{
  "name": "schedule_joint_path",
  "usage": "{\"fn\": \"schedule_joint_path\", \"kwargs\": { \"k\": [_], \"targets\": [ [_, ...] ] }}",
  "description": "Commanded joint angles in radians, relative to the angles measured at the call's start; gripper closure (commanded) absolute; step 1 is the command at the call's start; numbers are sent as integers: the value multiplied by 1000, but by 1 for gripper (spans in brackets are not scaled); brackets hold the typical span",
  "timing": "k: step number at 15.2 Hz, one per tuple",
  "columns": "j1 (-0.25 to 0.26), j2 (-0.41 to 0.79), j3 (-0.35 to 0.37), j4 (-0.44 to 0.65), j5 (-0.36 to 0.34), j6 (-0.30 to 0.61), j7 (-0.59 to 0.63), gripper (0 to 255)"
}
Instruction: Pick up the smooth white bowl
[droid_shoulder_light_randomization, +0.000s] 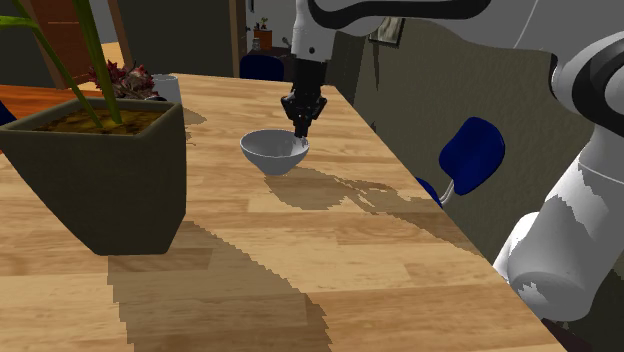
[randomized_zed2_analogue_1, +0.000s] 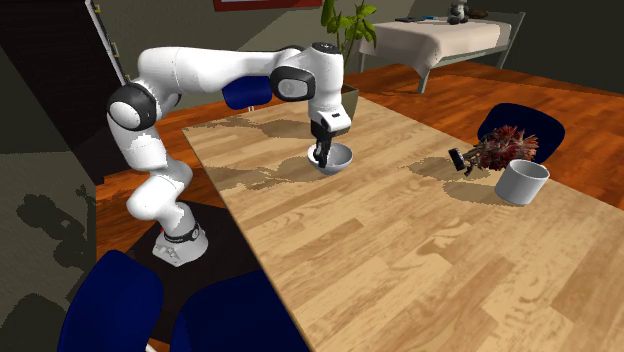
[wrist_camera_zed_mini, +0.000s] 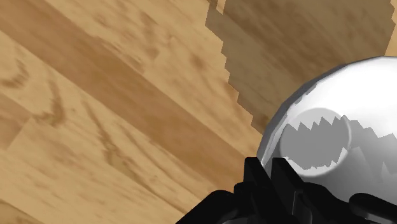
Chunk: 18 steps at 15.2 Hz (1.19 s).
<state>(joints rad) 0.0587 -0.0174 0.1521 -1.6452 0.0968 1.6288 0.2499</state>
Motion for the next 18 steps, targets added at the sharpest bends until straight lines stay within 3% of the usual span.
{"fn": "schedule_joint_path", "kwargs": {
  "k": [1, 18],
  "targets": [
    [0, 1, 0, 0, 0, 0, -1, 255],
    [4, 77, 3, 304, -10, -227, 26, 255]
  ]
}}
